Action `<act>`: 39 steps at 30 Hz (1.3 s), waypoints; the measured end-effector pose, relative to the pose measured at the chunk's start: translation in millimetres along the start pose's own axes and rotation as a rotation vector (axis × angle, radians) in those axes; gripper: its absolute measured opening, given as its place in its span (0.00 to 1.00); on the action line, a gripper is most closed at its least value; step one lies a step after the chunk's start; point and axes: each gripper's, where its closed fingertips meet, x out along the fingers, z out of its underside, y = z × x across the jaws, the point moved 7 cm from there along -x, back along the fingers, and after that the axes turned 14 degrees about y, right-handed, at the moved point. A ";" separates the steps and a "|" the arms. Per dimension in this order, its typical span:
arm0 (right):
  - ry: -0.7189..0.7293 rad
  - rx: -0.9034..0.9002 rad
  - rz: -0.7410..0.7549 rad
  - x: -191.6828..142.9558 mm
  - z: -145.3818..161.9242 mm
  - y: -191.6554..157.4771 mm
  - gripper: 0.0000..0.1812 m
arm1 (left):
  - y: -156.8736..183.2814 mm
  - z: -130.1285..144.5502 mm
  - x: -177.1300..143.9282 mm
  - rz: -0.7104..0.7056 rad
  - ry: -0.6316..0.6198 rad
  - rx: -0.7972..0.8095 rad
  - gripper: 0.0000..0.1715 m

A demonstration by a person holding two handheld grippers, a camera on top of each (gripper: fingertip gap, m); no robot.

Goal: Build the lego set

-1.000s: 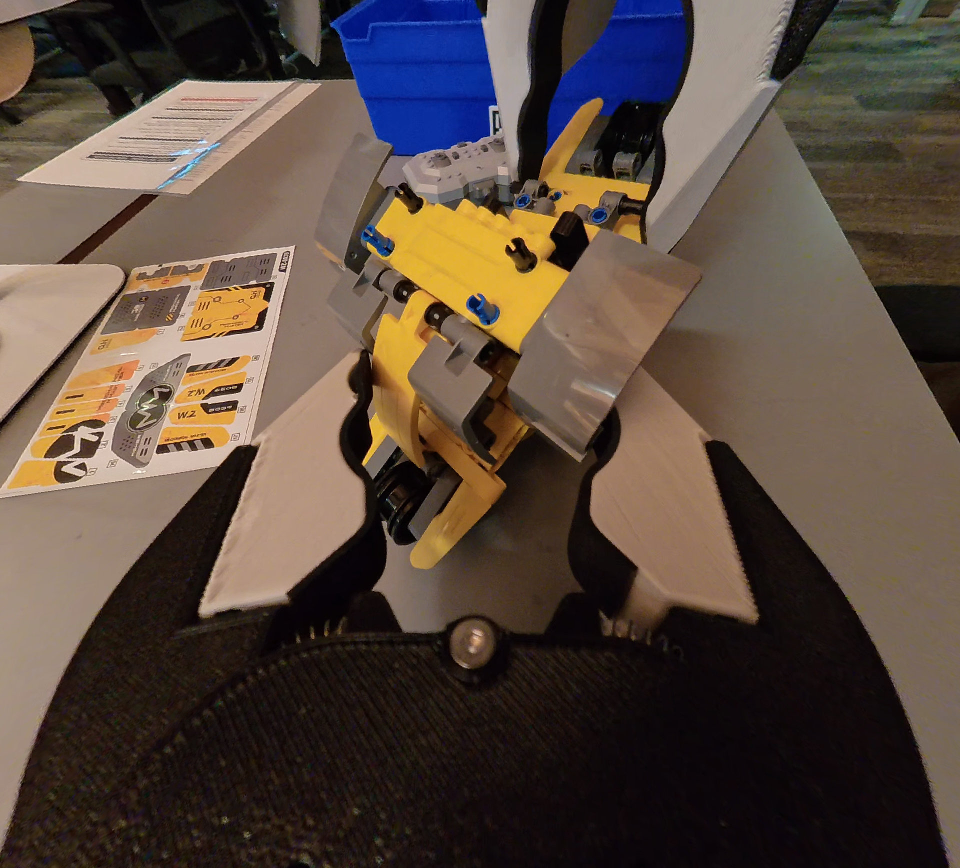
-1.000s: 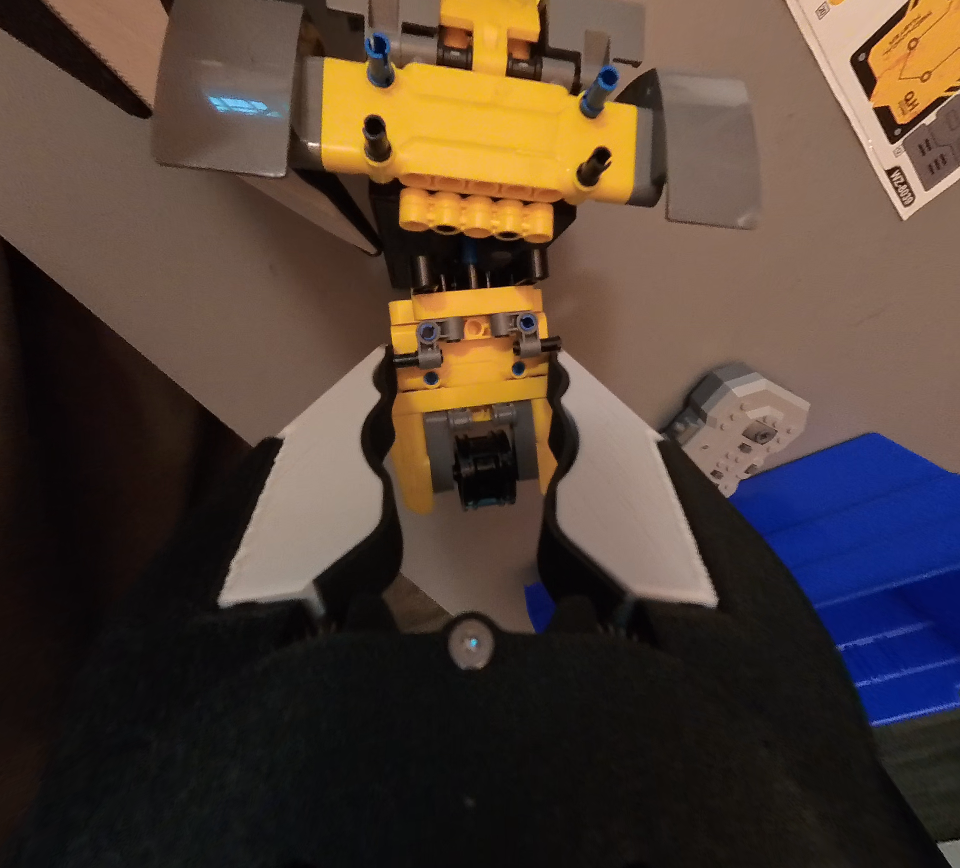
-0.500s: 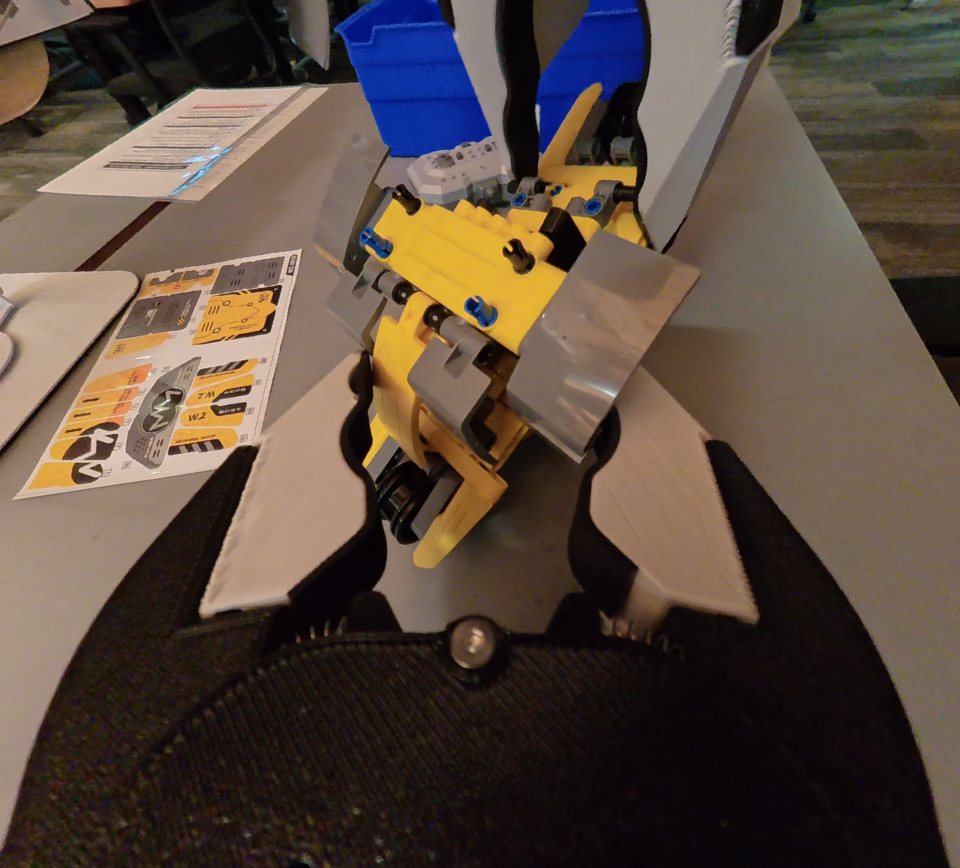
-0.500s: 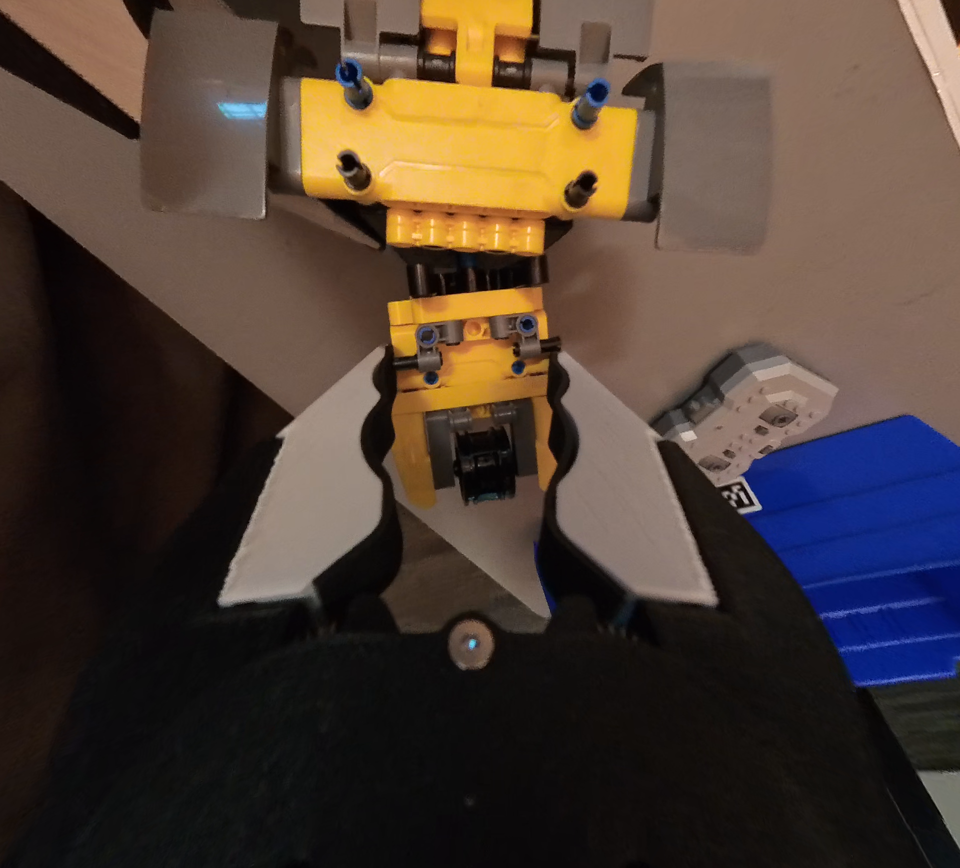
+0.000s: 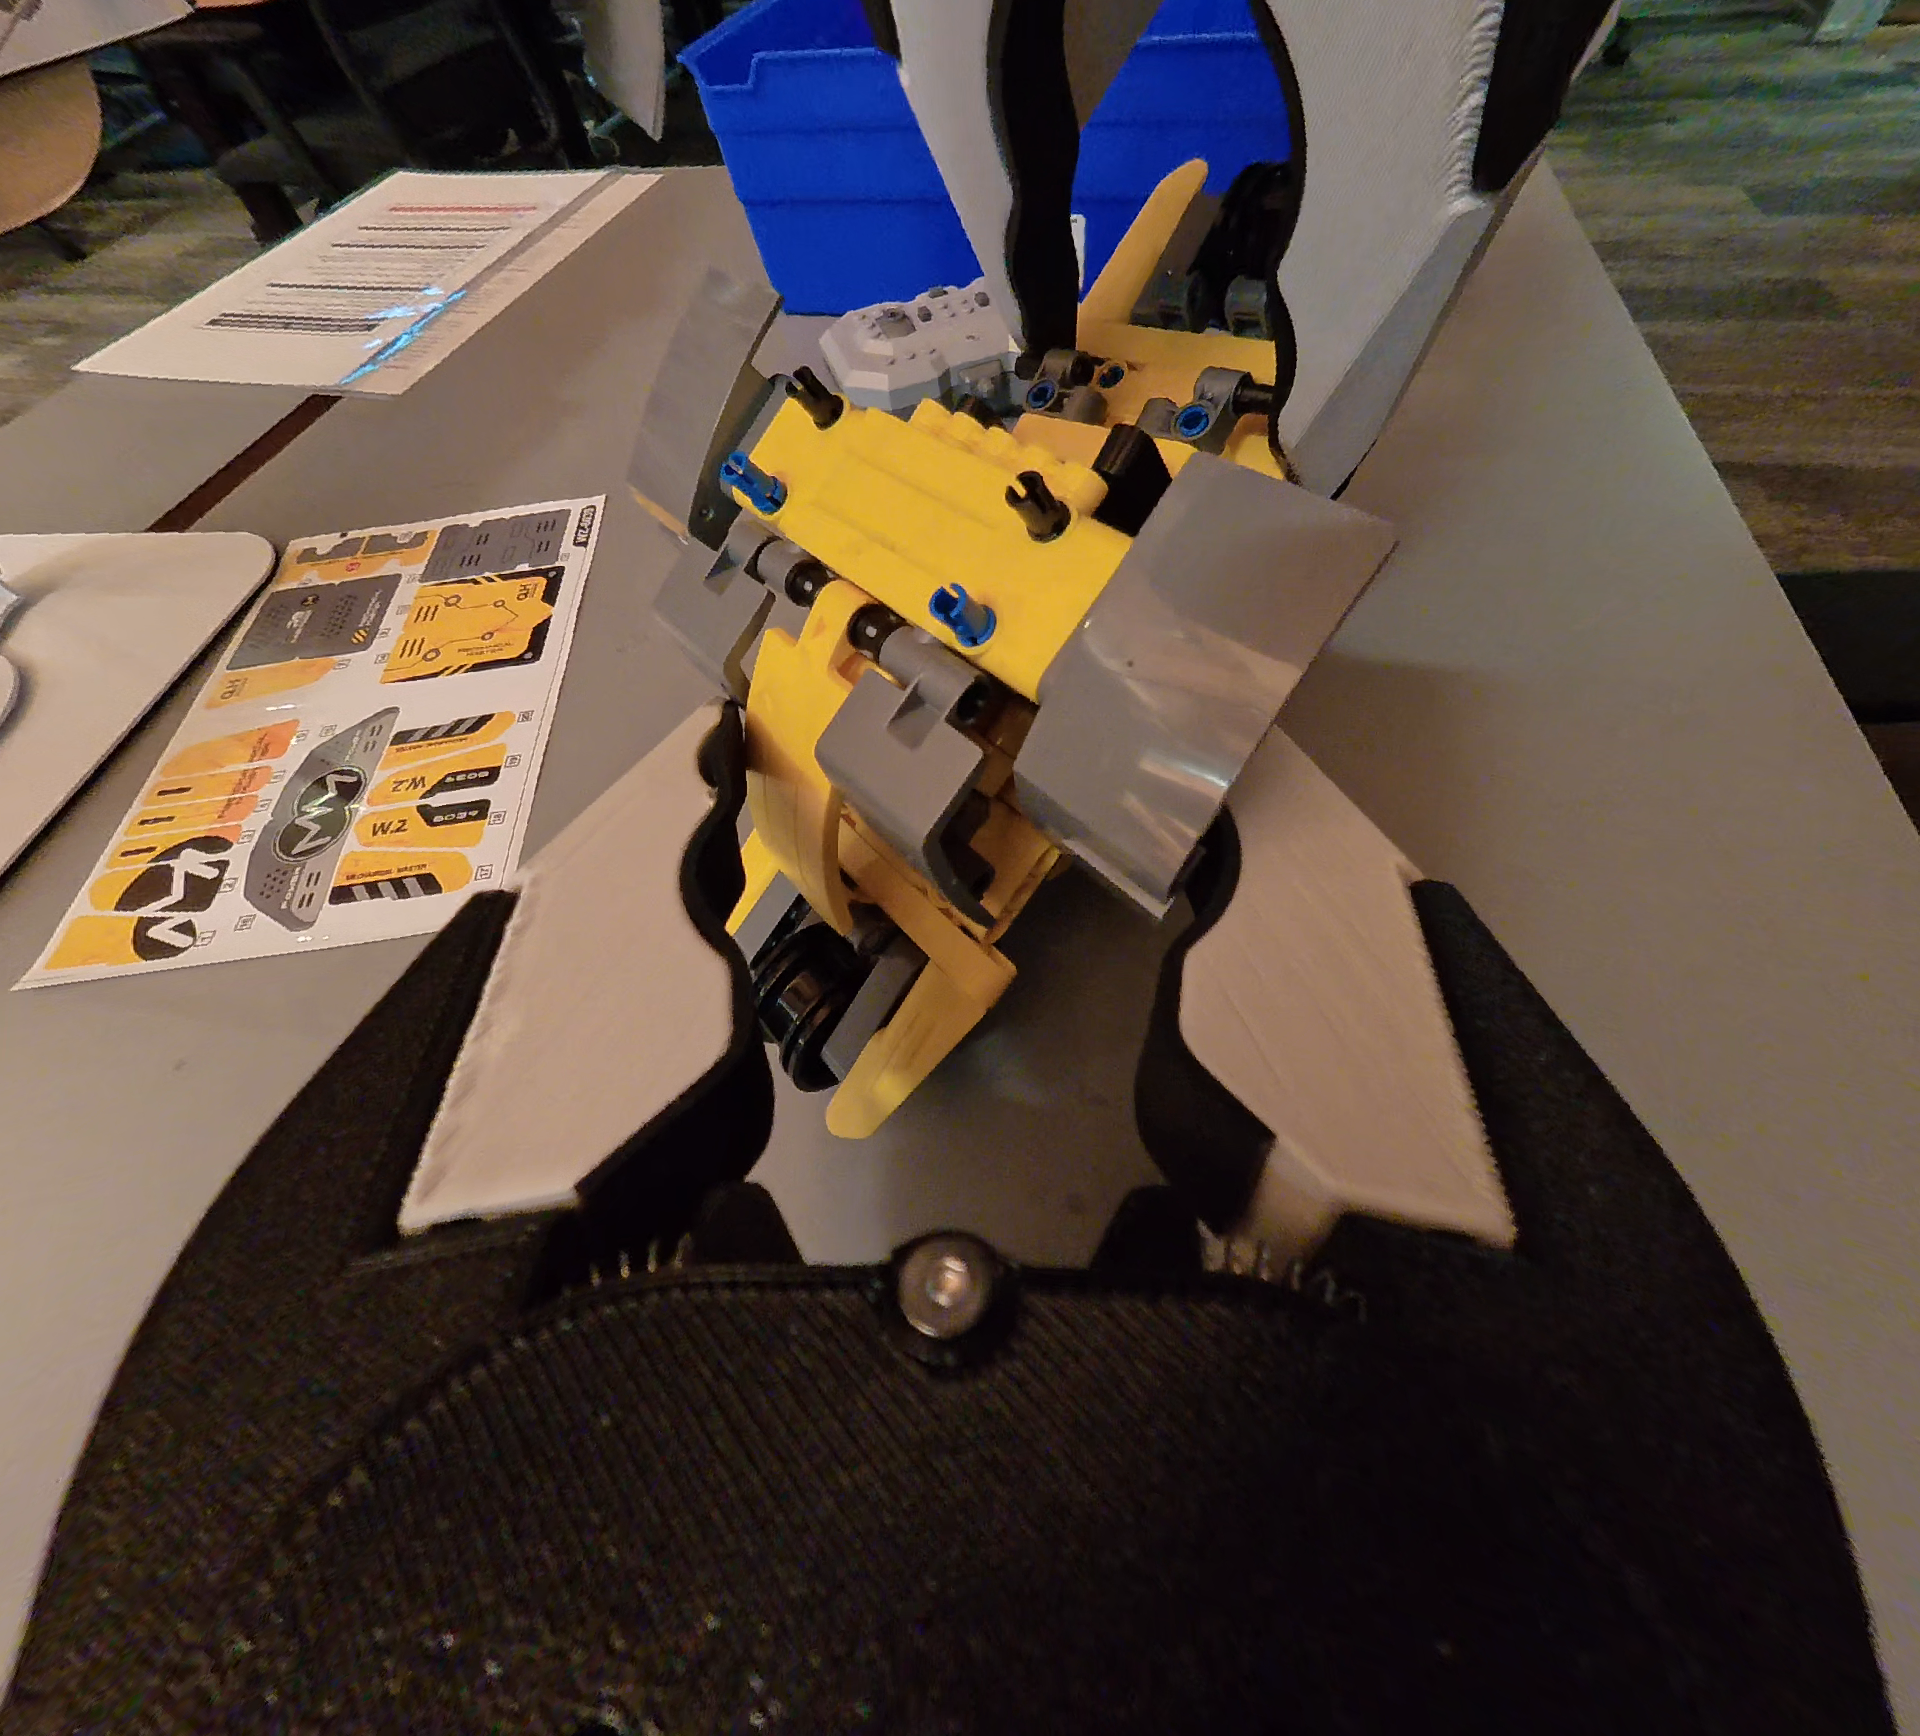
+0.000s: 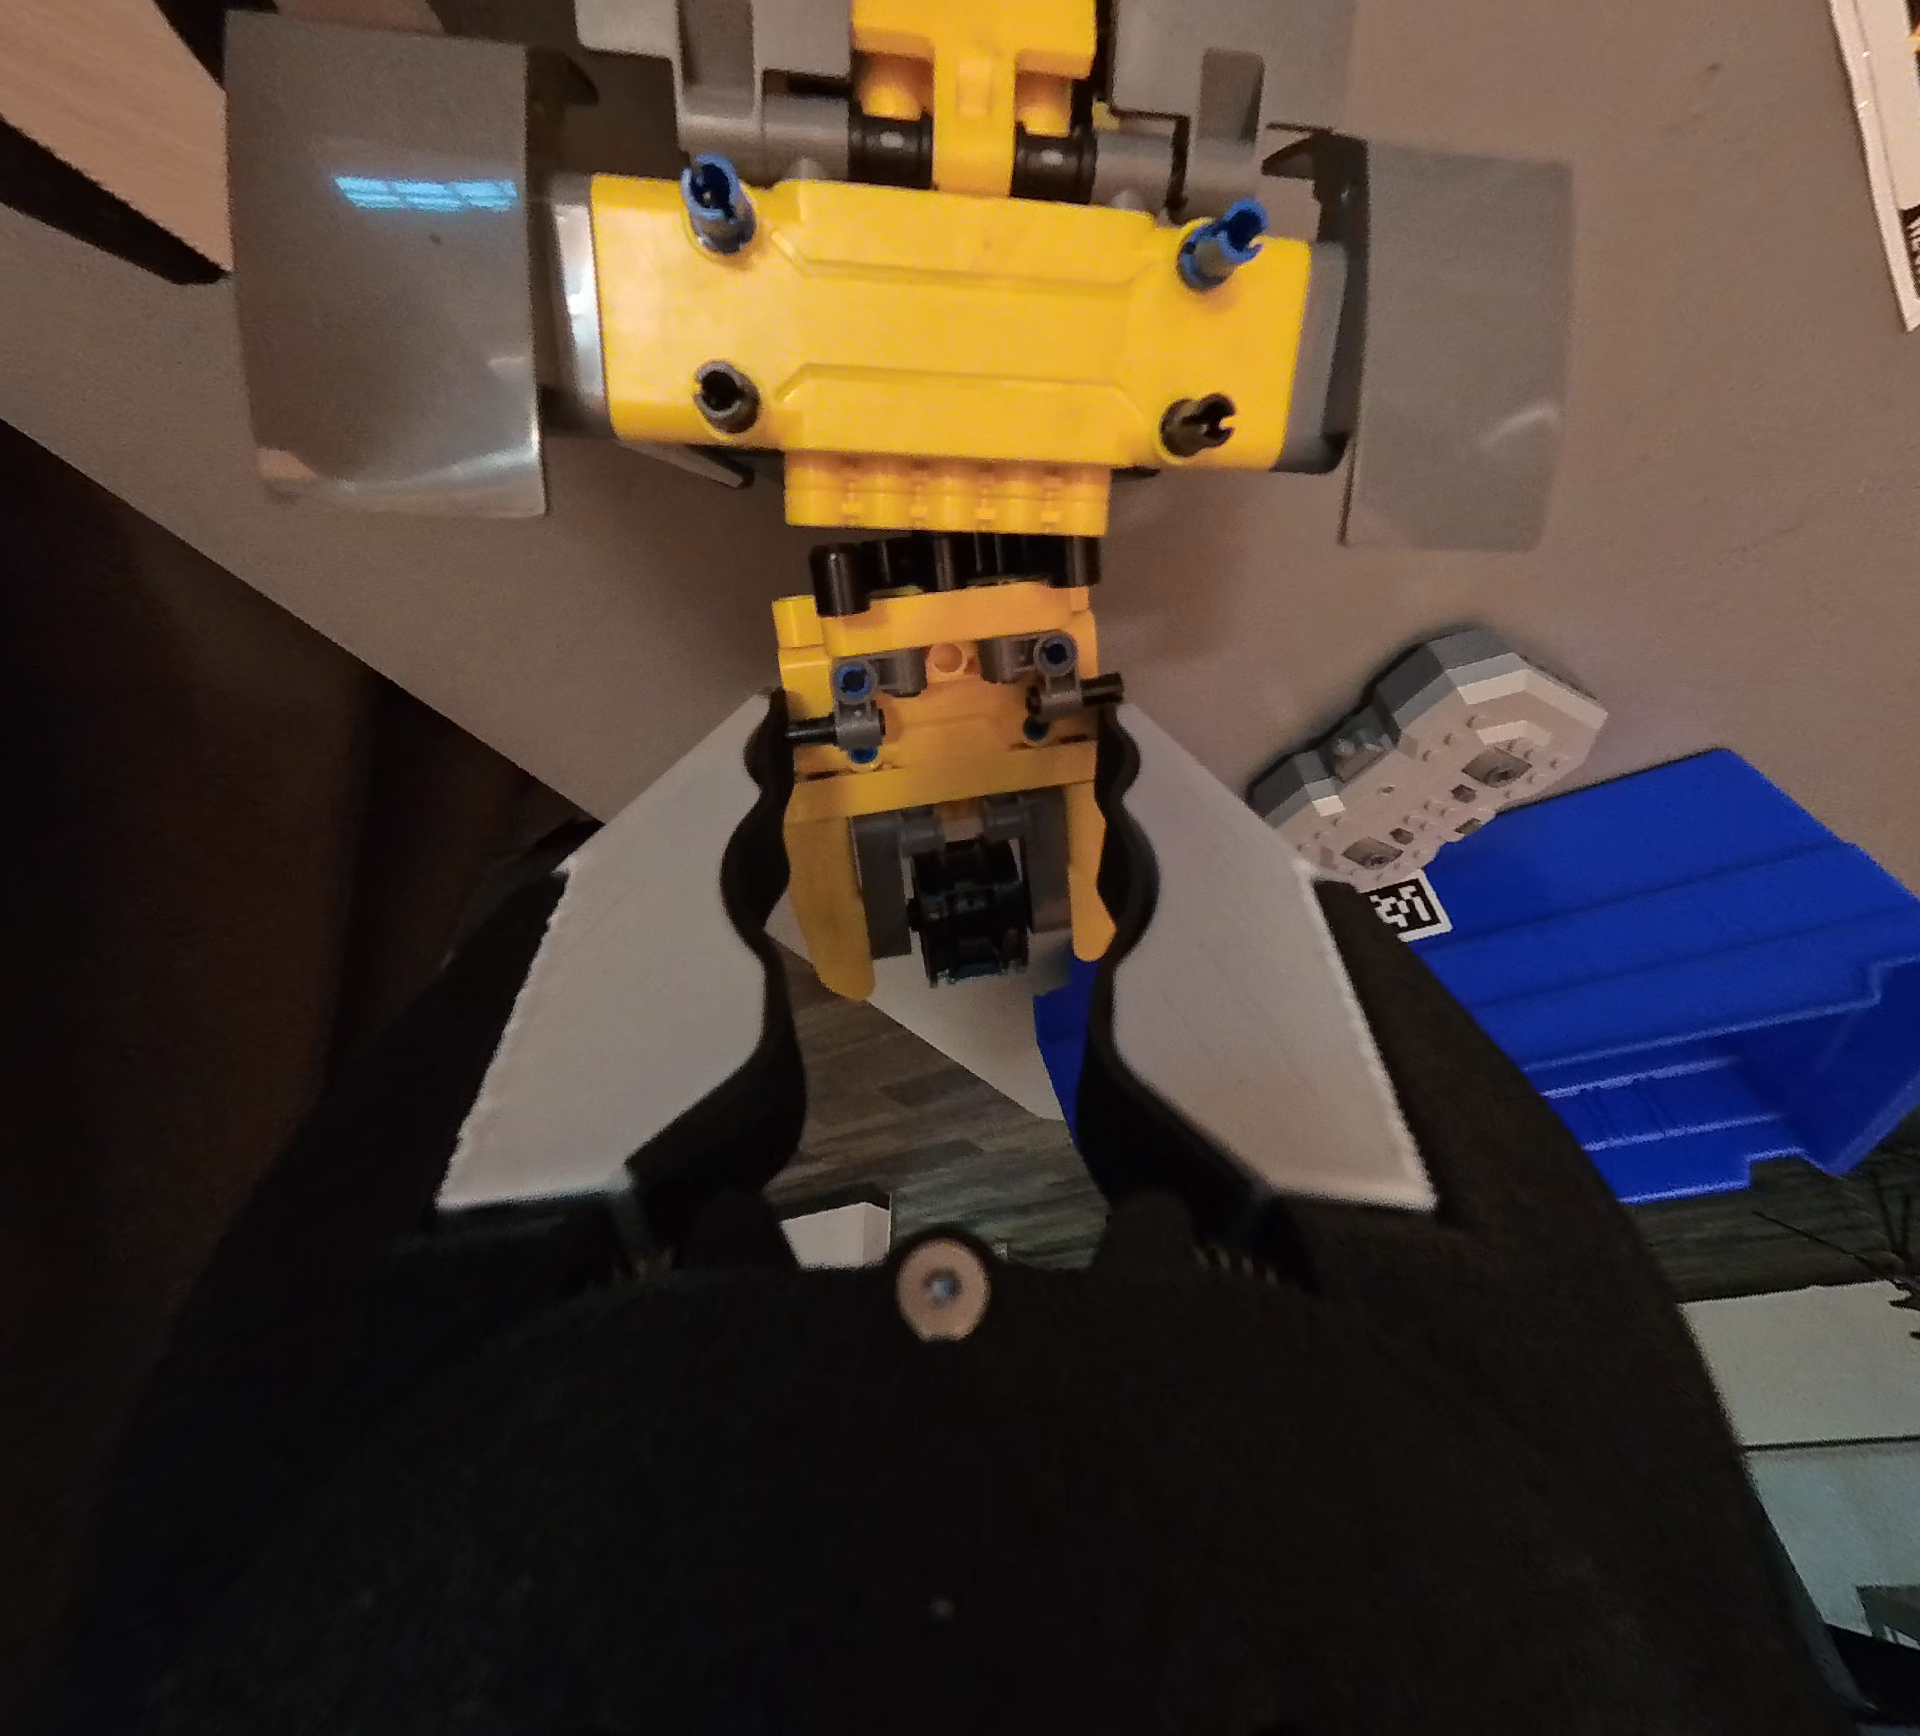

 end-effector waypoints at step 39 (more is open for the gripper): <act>0.020 0.046 -0.034 2.8 3.1 3.5 0.32 | 3.9 0.7 1.6 -0.039 0.001 0.022 0.47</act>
